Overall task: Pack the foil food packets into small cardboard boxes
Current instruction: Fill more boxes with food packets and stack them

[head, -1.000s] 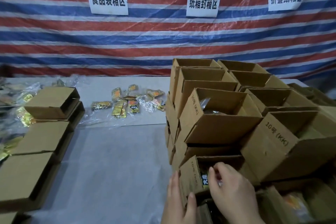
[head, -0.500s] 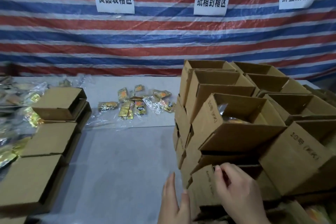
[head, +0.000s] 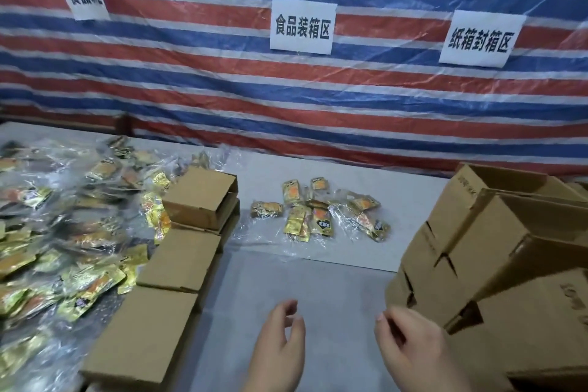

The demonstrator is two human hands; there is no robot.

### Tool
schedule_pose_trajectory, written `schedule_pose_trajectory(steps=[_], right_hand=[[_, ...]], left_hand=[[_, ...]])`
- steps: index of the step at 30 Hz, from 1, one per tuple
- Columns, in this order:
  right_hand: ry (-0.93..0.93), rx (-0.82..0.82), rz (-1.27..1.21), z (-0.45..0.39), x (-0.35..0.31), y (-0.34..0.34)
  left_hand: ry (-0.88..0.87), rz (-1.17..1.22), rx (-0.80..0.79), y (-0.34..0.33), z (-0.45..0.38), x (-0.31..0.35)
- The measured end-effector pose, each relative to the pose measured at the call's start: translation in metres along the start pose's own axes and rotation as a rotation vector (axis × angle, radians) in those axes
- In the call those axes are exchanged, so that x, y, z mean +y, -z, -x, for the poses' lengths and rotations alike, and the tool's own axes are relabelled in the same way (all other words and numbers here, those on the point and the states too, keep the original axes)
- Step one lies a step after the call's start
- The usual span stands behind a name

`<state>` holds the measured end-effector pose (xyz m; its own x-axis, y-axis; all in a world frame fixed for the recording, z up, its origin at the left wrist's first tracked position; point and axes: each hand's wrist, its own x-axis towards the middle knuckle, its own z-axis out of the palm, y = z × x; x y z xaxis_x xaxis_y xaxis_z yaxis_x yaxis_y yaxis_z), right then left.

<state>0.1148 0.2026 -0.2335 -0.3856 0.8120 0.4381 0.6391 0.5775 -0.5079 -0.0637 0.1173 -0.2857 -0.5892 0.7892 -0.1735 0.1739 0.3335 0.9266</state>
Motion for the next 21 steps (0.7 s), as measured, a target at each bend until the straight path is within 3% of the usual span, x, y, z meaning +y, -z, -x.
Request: schedule_pose_trajectory(steps=[9,17,21], right_hand=[[-0.17,-0.261,-0.058,-0.054,0.004,-0.085],[-0.163,-0.328,-0.095,-0.065,0.019,-0.115],[-0.225,-0.284,-0.089,-0.066,0.025,-0.125]], left_hand=[[-0.057,-0.197,-0.033,0.05,-0.096,-0.038],[-0.099,-0.653,0.303,0.102,-0.26,-0.033],[0.023,-0.948,0.286,0.118,-0.347,-0.031]])
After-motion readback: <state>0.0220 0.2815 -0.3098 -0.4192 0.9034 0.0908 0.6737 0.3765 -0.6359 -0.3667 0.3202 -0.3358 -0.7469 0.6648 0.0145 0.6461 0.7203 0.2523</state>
